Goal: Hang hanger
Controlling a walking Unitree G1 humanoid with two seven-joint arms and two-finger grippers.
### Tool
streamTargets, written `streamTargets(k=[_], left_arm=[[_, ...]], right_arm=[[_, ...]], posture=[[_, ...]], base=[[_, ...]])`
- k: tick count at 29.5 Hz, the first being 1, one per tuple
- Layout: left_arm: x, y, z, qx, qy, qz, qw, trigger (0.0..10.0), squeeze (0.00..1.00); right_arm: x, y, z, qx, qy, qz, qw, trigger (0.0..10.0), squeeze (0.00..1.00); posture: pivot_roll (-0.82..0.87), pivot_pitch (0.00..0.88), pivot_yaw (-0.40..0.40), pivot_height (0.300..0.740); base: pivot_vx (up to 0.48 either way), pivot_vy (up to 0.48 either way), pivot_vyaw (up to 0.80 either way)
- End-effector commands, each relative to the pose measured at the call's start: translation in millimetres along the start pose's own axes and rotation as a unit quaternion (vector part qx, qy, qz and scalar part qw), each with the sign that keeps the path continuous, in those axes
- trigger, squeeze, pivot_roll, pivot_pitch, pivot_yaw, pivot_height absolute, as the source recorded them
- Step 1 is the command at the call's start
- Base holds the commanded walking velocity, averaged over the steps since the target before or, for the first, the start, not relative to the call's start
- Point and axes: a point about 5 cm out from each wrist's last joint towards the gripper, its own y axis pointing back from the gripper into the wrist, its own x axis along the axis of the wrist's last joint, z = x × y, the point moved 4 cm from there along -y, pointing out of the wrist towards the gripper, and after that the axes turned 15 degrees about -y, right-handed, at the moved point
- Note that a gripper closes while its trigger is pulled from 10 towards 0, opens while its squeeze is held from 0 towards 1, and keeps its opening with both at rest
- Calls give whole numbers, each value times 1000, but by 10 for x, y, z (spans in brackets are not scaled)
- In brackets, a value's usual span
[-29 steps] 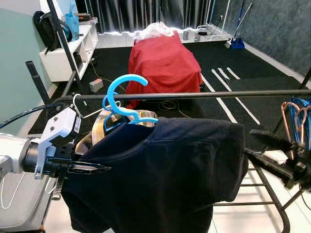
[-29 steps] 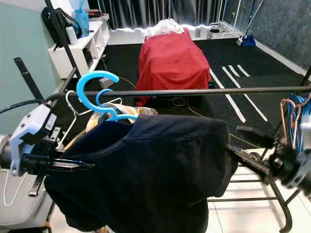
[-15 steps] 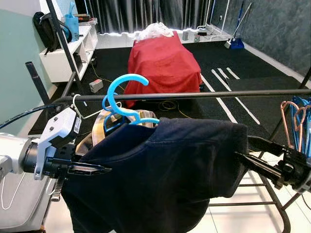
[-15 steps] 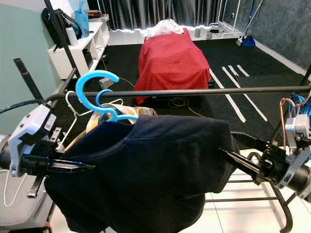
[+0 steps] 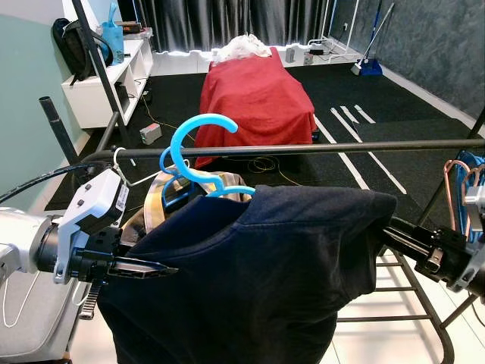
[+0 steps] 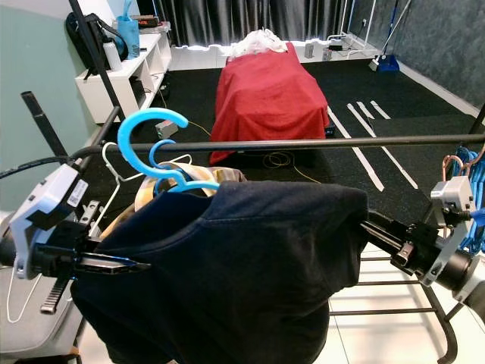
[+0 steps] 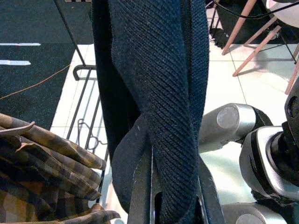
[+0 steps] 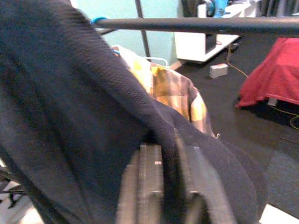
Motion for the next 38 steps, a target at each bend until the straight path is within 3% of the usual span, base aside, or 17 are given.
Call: streamTargets(k=[1, 10, 12, 14, 15, 17, 23, 25, 26, 28, 29, 32, 33, 34, 35, 36, 38], left_arm=[[68, 48, -32, 4, -18, -2, 1000, 10000, 0], [-121, 58, -159, 47, -19, -48, 998, 10000, 0], [-279, 88, -275, 87, -16, -89, 992, 10000, 0], [-644, 246, -440, 151, -9, -202, 968, 10000, 0], [-644, 246, -440, 151, -9, -202, 968, 10000, 0], [-843, 390, -454, 166, -4, -275, 947, 10000, 0], [-886, 447, -467, 175, -7, -298, 938, 10000, 0], [-908, 481, -496, 185, -11, -312, 932, 10000, 0], [-935, 540, -584, 212, -20, -332, 919, 10000, 0], [-935, 540, -584, 212, -20, -332, 919, 10000, 0], [-939, 591, -694, 246, -29, -342, 906, 10000, 0], [-939, 591, -694, 246, -29, -342, 906, 10000, 0], [-926, 631, -836, 288, -38, -345, 893, 10000, 0], [-926, 631, -836, 288, -38, -345, 893, 10000, 0], [-861, 646, -1024, 348, -47, -326, 878, 10000, 0], [-861, 646, -1024, 348, -47, -326, 878, 10000, 0], [-619, 499, -1277, 415, -68, -237, 876, 10000, 0]], right_arm=[[-3, -30, -77, 22, -6, 4, 1000, 0, 0], [159, 1, 59, -20, 13, 50, 998, 0, 0], [314, 33, 210, -68, 25, 97, 993, 0, 0], [605, 210, 626, -204, 36, 186, 961, 0, 0], [605, 210, 626, -204, 36, 186, 961, 0, 0], [744, 389, 866, -291, 37, 232, 927, 0, 0], [762, 459, 944, -323, 35, 240, 915, 0, 0], [758, 480, 970, -336, 35, 241, 910, 0, 0], [724, 477, 984, -342, 33, 236, 909, 0, 0], [724, 477, 984, -342, 33, 236, 909, 0, 0], [666, 429, 969, -337, 27, 224, 914, 0, 0], [666, 429, 969, -337, 27, 224, 914, 0, 0], [577, 321, 930, -322, 23, 205, 924, 0, 0], [577, 321, 930, -322, 23, 205, 924, 0, 0], [390, 101, 832, -280, 6, 170, 945, 0, 0], [390, 101, 832, -280, 6, 170, 945, 0, 0], [-19, -411, 404, -150, -26, 92, 984, 0, 0]], posture=[[-113, 0, 49, 740], [-119, 0, 51, 740], [-123, 0, 52, 740], [-119, 0, 48, 740], [-119, 0, 48, 740], [-115, 0, 45, 740], [-111, 0, 44, 740], [-112, 0, 44, 740], [-116, 0, 48, 740], [-116, 0, 48, 740], [-119, 0, 49, 740], [-119, 0, 49, 740], [-120, 0, 50, 740], [-120, 0, 50, 740], [-125, 0, 54, 740], [-125, 0, 54, 740], [-123, 0, 54, 740]], base=[[0, 0, 0], [0, 0, 0], [0, 0, 0], [0, 0, 0], [0, 0, 0], [0, 0, 0], [0, 0, 0], [0, 0, 0], [0, 0, 0], [0, 0, 0], [0, 0, 0], [0, 0, 0], [0, 0, 0], [0, 0, 0], [0, 0, 0], [0, 0, 0], [0, 0, 0]])
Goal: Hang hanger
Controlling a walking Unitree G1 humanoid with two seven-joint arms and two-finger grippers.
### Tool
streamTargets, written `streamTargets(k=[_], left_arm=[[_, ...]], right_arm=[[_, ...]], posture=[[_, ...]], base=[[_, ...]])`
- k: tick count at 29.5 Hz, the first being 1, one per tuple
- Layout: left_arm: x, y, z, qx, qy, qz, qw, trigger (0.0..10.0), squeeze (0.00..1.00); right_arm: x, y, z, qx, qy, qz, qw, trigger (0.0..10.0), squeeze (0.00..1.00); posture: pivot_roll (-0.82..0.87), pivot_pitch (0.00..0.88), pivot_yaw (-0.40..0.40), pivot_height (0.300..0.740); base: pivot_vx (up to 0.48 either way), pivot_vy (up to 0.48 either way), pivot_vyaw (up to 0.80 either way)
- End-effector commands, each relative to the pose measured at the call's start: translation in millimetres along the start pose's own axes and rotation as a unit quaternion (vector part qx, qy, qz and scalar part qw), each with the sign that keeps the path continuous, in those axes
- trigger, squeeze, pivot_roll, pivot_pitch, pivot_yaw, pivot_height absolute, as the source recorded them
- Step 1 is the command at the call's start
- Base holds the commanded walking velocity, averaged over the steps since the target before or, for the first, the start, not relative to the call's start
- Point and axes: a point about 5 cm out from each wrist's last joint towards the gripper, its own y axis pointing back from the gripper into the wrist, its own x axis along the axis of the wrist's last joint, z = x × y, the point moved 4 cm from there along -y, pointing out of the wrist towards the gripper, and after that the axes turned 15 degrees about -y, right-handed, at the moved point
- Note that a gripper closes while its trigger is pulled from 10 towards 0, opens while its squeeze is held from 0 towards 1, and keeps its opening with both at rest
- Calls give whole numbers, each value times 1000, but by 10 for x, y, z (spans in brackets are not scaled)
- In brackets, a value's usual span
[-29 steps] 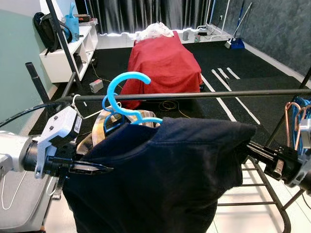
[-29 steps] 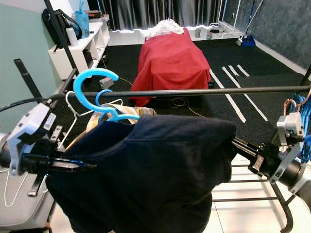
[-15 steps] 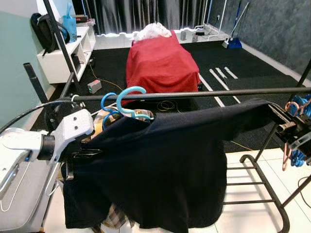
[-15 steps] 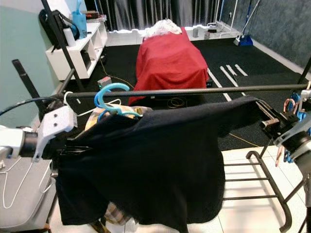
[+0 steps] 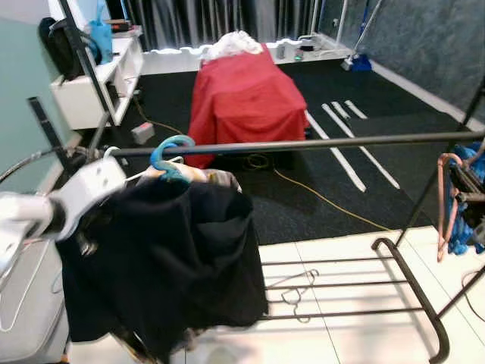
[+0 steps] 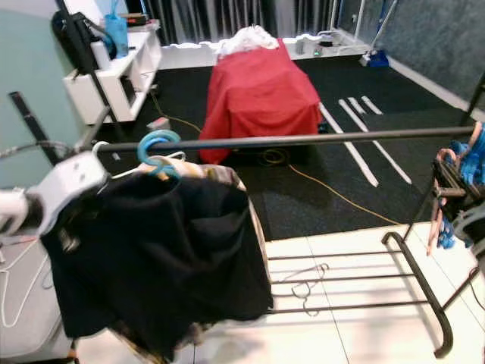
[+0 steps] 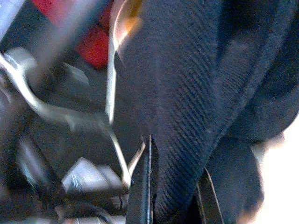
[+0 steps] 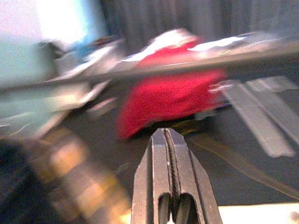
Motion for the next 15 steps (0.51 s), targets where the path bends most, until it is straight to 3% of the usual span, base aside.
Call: streamTargets(k=[1, 2, 3, 4, 5, 6, 7, 9, 11, 12, 13, 14, 15], left_arm=[[226, 11, -208, 61, 9, 57, 996, 10000, 0], [226, 11, -208, 61, 9, 57, 996, 10000, 0], [427, -15, -155, 52, 16, 114, 992, 10000, 0], [647, 8, -22, 13, 21, 182, 983, 10000, 0], [647, 8, -22, 13, 21, 182, 983, 10000, 0], [820, 98, 183, -53, 9, 239, 970, 10000, 0], [820, 98, 183, -53, 9, 239, 970, 10000, 0], [932, 315, 576, -185, -10, 292, 938, 10000, 0], [932, 315, 576, -185, -10, 292, 938, 10000, 0], [895, 379, 687, -225, -11, 287, 931, 10000, 0], [844, 426, 776, -256, -17, 274, 927, 10000, 0], [844, 426, 776, -256, -17, 274, 927, 10000, 0], [805, 441, 828, -273, -21, 263, 925, 10000, 0]], right_arm=[[-267, -90, -345, 79, -20, -52, 995, 0, 0], [-267, -90, -345, 79, -20, -52, 995, 0, 0], [-373, -112, -559, 126, -37, -65, 989, 0, 0], [-347, -147, -662, 145, -55, -50, 987, 10000, 0], [-347, -147, -662, 145, -55, -50, 987, 10000, 0], [-211, -173, -700, 156, -74, -16, 985, 10000, 0], [-211, -173, -700, 156, -74, -16, 985, 10000, 0], [102, -151, -759, 190, -118, 50, 973, 10000, 0], [102, -151, -759, 190, -118, 50, 973, 10000, 0], [321, -61, -838, 235, -136, 83, 959, 10000, 518], [586, 85, -944, 295, -150, 119, 936, 10000, 973], [586, 85, -944, 295, -150, 119, 936, 10000, 973], [784, 237, -1046, 347, -150, 140, 915, 10000, 1000]], posture=[[-123, 0, 54, 740], [-123, 0, 54, 740], [-122, 0, 54, 740], [-123, 0, 52, 740], [-123, 0, 52, 740], [-123, 0, 52, 740], [-123, 0, 52, 740], [-121, 0, 51, 740], [-121, 0, 51, 740], [-120, 0, 49, 740], [-119, 0, 47, 740], [-119, 0, 47, 740], [-122, 0, 47, 740]], base=[[0, 0, 0], [0, 0, 0], [0, 0, 0], [0, 0, 0], [0, 0, 0], [0, 0, 0], [0, 0, 0], [0, 0, 0], [0, 0, 0], [0, 0, 0], [0, 0, 0], [0, 0, 0], [0, 0, 0]])
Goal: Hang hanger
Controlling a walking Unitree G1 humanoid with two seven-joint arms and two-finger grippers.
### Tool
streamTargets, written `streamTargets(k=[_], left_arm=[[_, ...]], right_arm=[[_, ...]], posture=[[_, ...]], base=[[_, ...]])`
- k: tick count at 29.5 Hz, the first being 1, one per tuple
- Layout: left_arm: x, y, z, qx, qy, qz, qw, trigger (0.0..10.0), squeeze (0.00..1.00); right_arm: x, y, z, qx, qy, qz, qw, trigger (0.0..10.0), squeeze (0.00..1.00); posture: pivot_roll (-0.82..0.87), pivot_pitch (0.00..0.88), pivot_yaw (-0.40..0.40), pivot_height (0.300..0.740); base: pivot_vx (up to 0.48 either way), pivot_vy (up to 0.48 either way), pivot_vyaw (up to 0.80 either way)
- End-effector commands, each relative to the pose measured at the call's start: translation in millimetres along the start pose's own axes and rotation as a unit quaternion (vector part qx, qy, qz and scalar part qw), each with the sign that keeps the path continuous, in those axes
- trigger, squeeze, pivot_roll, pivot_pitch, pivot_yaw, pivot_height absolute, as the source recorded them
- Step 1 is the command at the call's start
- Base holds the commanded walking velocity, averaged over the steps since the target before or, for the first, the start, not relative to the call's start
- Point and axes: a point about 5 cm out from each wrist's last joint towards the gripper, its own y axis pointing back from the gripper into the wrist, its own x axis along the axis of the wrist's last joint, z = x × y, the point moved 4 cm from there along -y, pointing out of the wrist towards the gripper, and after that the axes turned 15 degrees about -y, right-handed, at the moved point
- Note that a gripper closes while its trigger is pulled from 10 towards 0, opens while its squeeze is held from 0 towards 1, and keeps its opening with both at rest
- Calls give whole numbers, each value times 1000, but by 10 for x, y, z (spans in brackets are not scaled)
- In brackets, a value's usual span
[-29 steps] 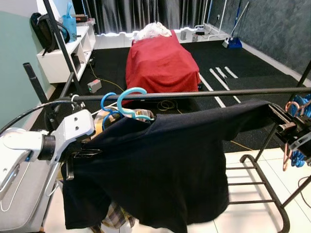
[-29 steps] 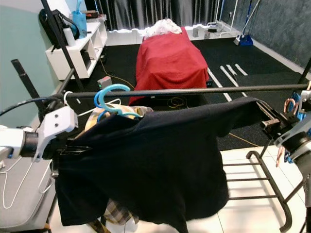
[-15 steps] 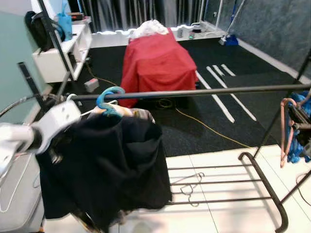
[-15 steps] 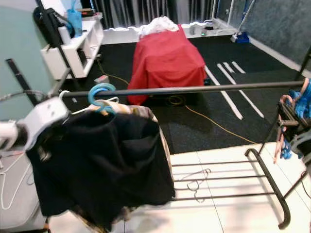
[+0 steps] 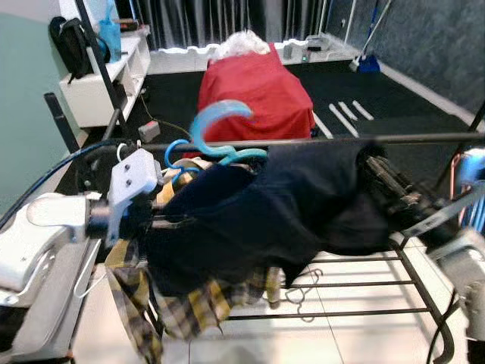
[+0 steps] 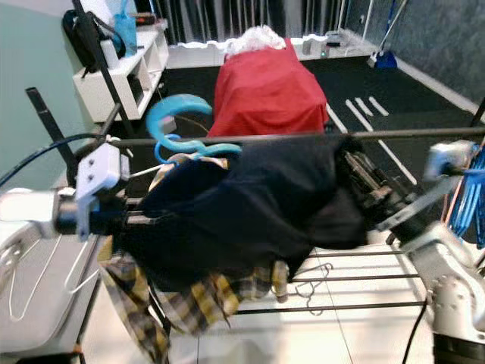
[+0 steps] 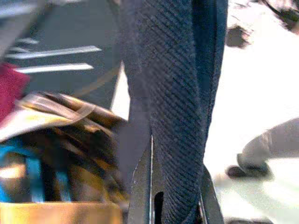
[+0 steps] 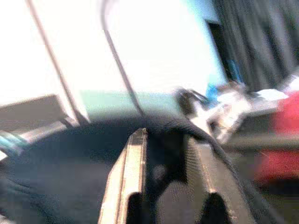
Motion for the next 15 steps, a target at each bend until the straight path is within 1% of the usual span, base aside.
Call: streamTargets(k=[1, 3, 4, 5, 7, 8, 10, 11, 12, 13, 14, 15], left_arm=[[-39, 21, 124, -42, 6, -19, 999, 10000, 0], [-39, 21, 124, -42, 6, -19, 999, 10000, 0], [-45, 5, 135, -45, 5, -20, 999, 10000, 0], [-55, -18, 129, -43, 3, -22, 999, 10000, 0], [-55, -18, 129, -43, 3, -22, 999, 10000, 0], [-71, -42, 114, -38, -1, -25, 999, 10000, 0], [-71, -42, 114, -38, -1, -25, 999, 10000, 0], [-83, -69, 86, -30, -6, -29, 999, 10000, 0], [-83, -69, 86, -30, -6, -29, 999, 10000, 0], [-88, -103, 71, -27, -12, -30, 999, 10000, 0], [-66, -140, 83, -32, -16, -26, 999, 10000, 0], [-66, -140, 83, -32, -16, -26, 999, 10000, 0]], right_arm=[[344, 17, -506, 130, 13, 26, 991, 10000, 1000], [344, 17, -506, 130, 13, 26, 991, 10000, 1000], [352, 41, -625, 157, 23, 5, 987, 10000, 1000], [314, 60, -700, 176, 27, -23, 984, 10000, 1000], [314, 60, -700, 176, 27, -23, 984, 10000, 1000], [186, 93, -721, 174, 35, -77, 981, 10000, 1000], [186, 93, -721, 174, 35, -77, 981, 10000, 1000], [32, 132, -719, 167, 30, -125, 978, 10000, 1000], [32, 132, -719, 167, 30, -125, 978, 10000, 1000], [-77, 155, -689, 153, 32, -150, 976, 10000, 1000], [-108, 154, -617, 129, 41, -151, 979, 10000, 984], [-108, 154, -617, 129, 41, -151, 979, 10000, 984]], posture=[[-122, 0, 47, 740], [-122, 0, 47, 740], [-122, 0, 47, 740], [-132, 0, 46, 740], [-132, 0, 46, 740], [-137, 0, 47, 740], [-137, 0, 47, 740], [-139, 0, 46, 740], [-139, 0, 46, 740], [-138, 0, 49, 740], [-138, 0, 48, 740], [-138, 0, 48, 740]], base=[[0, 0, 0], [0, 0, 0], [0, 0, 0], [0, 0, 0], [0, 0, 0], [0, 0, 0], [0, 0, 0], [0, 0, 0], [0, 0, 0], [0, 0, 0], [0, 0, 0], [0, 0, 0]])
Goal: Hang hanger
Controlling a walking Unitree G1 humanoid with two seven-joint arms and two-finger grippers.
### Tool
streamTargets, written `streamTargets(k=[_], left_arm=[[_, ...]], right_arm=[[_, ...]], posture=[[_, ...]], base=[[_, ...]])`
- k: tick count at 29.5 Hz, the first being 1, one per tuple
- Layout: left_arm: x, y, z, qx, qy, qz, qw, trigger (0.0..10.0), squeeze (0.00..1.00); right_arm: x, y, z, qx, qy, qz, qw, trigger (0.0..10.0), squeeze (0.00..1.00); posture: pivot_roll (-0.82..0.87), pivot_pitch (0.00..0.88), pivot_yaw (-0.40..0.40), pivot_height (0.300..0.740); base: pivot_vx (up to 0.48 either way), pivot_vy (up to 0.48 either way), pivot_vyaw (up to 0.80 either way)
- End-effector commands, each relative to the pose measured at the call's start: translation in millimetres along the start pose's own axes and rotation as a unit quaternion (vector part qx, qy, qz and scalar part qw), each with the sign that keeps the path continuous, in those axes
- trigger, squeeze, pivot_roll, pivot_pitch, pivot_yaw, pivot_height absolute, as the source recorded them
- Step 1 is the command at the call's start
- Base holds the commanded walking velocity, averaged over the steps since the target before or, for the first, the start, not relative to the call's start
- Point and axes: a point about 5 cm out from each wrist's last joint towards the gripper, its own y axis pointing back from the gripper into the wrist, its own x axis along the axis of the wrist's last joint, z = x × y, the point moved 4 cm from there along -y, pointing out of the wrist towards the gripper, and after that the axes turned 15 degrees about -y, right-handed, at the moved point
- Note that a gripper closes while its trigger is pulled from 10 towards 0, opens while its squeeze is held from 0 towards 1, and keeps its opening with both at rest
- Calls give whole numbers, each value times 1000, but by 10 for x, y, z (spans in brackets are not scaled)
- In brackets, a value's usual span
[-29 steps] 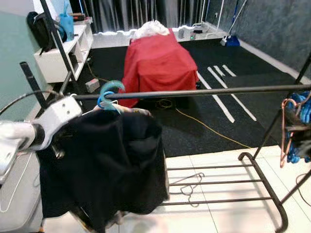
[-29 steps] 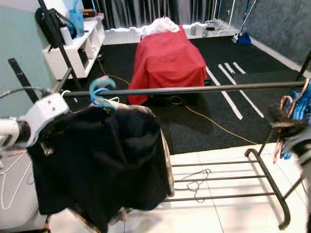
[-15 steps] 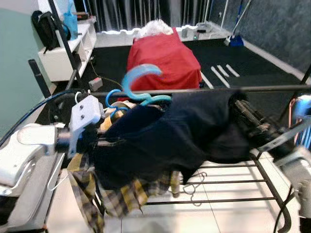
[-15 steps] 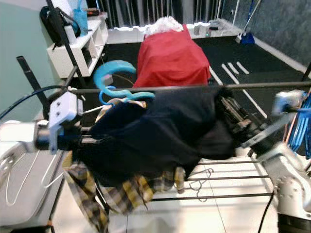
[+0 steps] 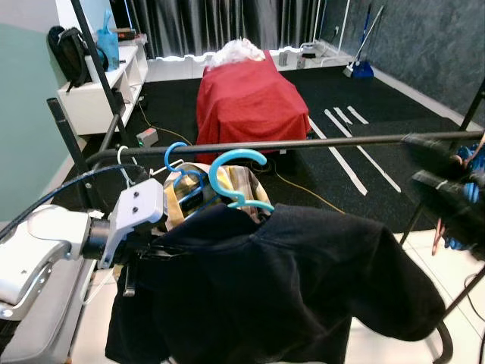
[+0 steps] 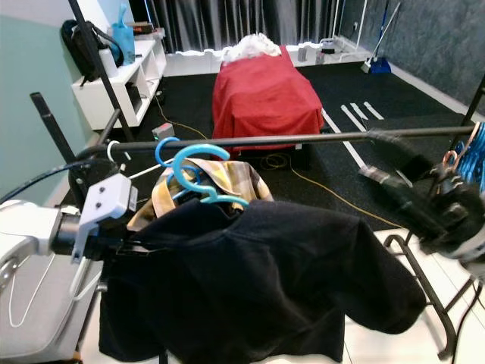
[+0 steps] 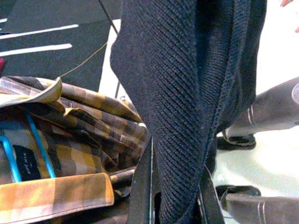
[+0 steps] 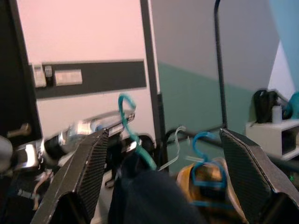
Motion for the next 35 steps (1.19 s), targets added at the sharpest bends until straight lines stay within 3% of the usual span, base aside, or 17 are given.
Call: streamTargets(k=[1, 2, 3, 4, 7, 8, 9, 12, 14, 17, 19, 21, 23, 35], left_arm=[[61, -41, -23, 4, -14, 14, 1000, 10000, 0], [106, -87, 5, -6, -17, 23, 1000, 10000, 0], [106, -87, 5, -6, -17, 23, 1000, 10000, 0], [156, -143, 51, -21, -22, 33, 999, 10000, 0], [261, -309, 165, -50, -32, 56, 997, 10000, 0], [325, -436, 266, -70, -34, 75, 994, 10000, 0], [325, -436, 266, -70, -34, 75, 994, 10000, 0], [425, -710, 451, -103, -46, 99, 989, 10000, 0], [430, -757, 464, -104, -51, 98, 988, 10000, 0], [426, -799, 464, -102, -55, 95, 989, 10000, 0], [330, -818, 410, -93, -62, 66, 991, 10000, 0], [330, -818, 410, -93, -62, 66, 991, 10000, 0], [263, -807, 396, -94, -65, 47, 992, 10000, 0], [232, -814, 421, -101, -64, 36, 992, 10000, 0]], right_arm=[[-34, -18, 14, -10, 9, -10, 1000, 10000, 984], [-19, -14, 122, -44, 23, -1, 999, 10000, 651], [-19, -14, 122, -44, 23, -1, 999, 10000, 651], [14, -8, 226, -74, 27, 11, 997, 10000, 0], [-8, -33, 354, -102, 13, 16, 995, 10000, 0], [-112, -91, 427, -113, 1, 9, 994, 10000, 0], [-112, -91, 427, -113, 1, 9, 994, 10000, 0], [-360, -213, 529, -124, -21, -11, 992, 10000, 0], [-390, -226, 539, -124, -23, -14, 992, 10000, 0], [-416, -234, 531, -117, -27, -19, 993, 10000, 0], [-494, -160, 280, -47, -57, -62, 995, 10000, 0], [-494, -160, 280, -47, -57, -62, 995, 10000, 0], [-486, -56, 113, -7, -76, -91, 993, 10000, 0], [-376, 93, 39, 0, -61, -135, 989, 10000, 0]], posture=[[-138, 0, 48, 740], [-138, 0, 49, 740], [-138, 0, 49, 740], [-135, 0, 46, 740], [-133, 0, 45, 740], [-136, 0, 42, 740], [-136, 0, 42, 740], [-130, 0, 38, 740], [-130, 0, 38, 740], [-132, 0, 40, 740], [-135, 0, 41, 740], [-135, 0, 41, 740], [-138, 0, 43, 740], [-144, 0, 44, 740]], base=[[0, 0, 0], [0, 0, 0], [0, 0, 0], [0, 0, 0], [0, 0, 0], [0, 0, 0], [0, 0, 0], [0, 0, 0], [0, 0, 0], [0, 0, 0], [0, 0, 0], [0, 0, 0], [0, 0, 0], [0, 0, 0]])
